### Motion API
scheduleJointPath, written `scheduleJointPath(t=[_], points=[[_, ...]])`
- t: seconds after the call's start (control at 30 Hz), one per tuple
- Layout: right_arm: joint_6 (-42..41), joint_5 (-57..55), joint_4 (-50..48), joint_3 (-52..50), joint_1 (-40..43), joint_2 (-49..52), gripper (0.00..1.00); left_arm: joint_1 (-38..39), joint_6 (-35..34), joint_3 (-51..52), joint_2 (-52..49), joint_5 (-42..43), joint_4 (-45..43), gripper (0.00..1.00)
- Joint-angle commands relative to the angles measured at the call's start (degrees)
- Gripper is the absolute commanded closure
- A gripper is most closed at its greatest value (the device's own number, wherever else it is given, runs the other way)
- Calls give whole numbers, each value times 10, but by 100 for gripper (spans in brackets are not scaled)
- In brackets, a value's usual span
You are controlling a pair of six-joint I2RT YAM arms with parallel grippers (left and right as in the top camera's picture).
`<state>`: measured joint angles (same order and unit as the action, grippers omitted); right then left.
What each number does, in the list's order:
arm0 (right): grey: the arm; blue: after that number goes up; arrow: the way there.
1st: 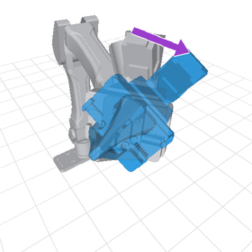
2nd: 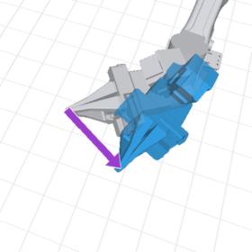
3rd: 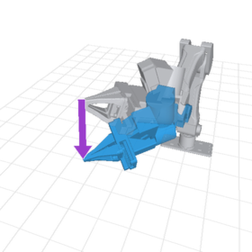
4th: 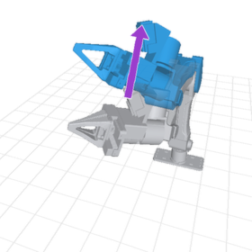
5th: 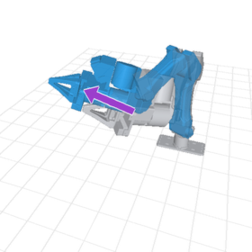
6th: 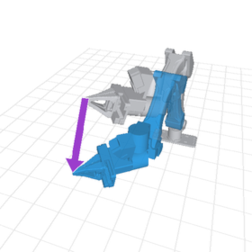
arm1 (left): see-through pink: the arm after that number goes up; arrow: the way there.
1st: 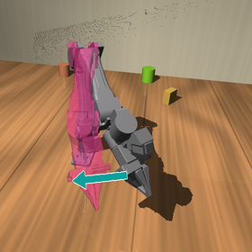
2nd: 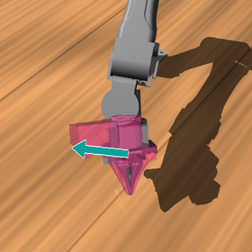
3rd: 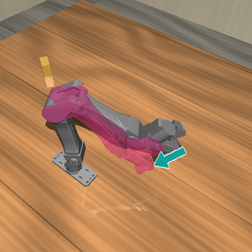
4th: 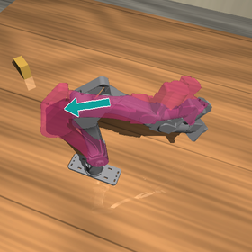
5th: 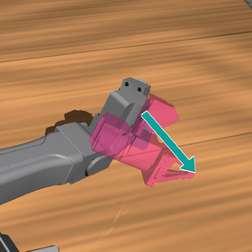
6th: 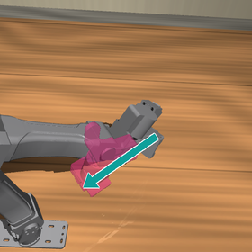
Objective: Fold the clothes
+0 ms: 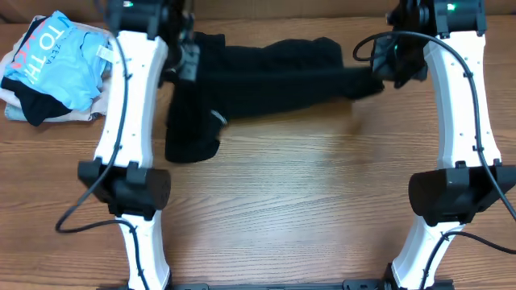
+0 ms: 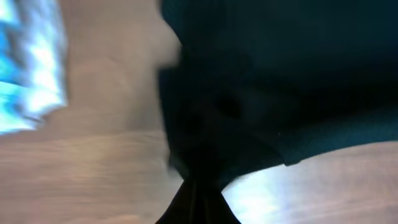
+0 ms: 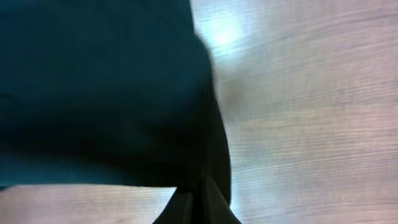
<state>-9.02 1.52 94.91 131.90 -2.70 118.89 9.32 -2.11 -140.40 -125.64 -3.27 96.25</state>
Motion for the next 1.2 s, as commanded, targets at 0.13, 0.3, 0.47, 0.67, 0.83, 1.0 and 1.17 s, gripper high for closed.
scheduleJointPath(t=[0.13, 0.3, 0.47, 0.67, 0.83, 1.0, 1.17], points=[[-2, 7, 0, -138, 5, -40, 96, -3, -36, 166, 26, 42, 6, 96], [-15, 7, -43, -273, 5, -121, 96, 10, -43, 249, 62, 42, 6, 96], [-26, 7, -57, -380, 6, -224, 96, 49, -43, 292, 108, 42, 6, 96], [-30, 7, -59, -461, 6, -313, 92, 130, -56, 340, 137, 49, 6, 94], [-30, 7, -76, -516, 6, -322, 87, 188, -56, 417, 136, 49, -30, 42], [-35, 11, -113, -559, 6, -322, 87, 211, -60, 496, 136, 59, -80, 0], [-39, 12, -134, -558, 20, -322, 86, 189, -82, 500, 144, 54, -100, 0]])
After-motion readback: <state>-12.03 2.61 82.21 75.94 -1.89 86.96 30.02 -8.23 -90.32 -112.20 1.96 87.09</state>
